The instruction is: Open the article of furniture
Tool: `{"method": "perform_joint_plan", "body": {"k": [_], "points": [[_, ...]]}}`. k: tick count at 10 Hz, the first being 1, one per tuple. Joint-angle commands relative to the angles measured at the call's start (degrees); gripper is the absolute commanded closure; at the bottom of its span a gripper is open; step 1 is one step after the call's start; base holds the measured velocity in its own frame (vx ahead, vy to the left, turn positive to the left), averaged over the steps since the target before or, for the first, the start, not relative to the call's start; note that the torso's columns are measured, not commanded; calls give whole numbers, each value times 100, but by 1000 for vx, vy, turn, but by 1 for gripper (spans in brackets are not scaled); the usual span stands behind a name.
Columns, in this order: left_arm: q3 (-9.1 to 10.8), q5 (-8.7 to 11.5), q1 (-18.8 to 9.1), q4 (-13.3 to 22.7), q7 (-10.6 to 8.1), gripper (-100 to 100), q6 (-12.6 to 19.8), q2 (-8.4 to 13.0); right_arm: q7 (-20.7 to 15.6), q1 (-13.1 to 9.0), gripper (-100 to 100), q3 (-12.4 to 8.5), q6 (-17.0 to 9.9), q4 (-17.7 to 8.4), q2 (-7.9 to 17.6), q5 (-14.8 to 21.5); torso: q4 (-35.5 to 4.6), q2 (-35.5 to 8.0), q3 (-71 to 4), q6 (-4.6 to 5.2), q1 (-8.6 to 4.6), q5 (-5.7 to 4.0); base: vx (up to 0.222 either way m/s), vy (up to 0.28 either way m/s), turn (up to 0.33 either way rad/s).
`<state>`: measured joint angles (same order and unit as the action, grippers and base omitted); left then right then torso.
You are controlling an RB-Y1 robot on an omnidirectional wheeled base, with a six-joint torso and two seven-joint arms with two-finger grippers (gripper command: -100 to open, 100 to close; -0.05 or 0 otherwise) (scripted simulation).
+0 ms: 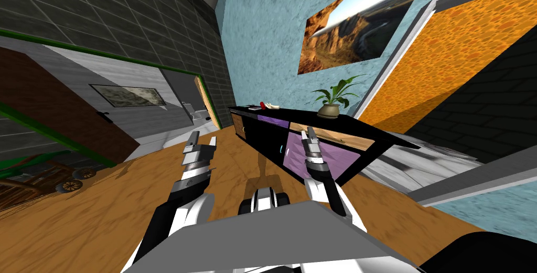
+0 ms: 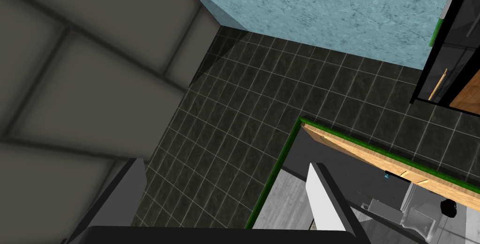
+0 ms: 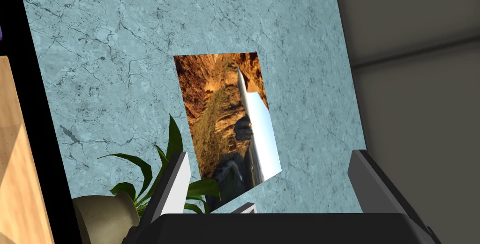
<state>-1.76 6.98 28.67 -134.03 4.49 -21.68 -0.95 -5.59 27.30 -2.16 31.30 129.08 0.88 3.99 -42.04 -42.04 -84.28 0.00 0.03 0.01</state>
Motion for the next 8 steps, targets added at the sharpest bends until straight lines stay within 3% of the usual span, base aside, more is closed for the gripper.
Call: {"method": "perform_joint_plan", "body": {"k": [1, 8], "points": [[0, 0, 0, 0, 0, 0, 0, 0, -152, 4, -100, -65, -28, -64, 463, 184, -16, -14, -26, 0, 2, 1, 30, 36, 0], [0, 0, 0, 0, 0, 0, 0, 0, -895, 2, -100, -380, -114, -405, 1502, 1102, -25, -25, -29, 0, 3, 0, 58, 54, 1]]}}
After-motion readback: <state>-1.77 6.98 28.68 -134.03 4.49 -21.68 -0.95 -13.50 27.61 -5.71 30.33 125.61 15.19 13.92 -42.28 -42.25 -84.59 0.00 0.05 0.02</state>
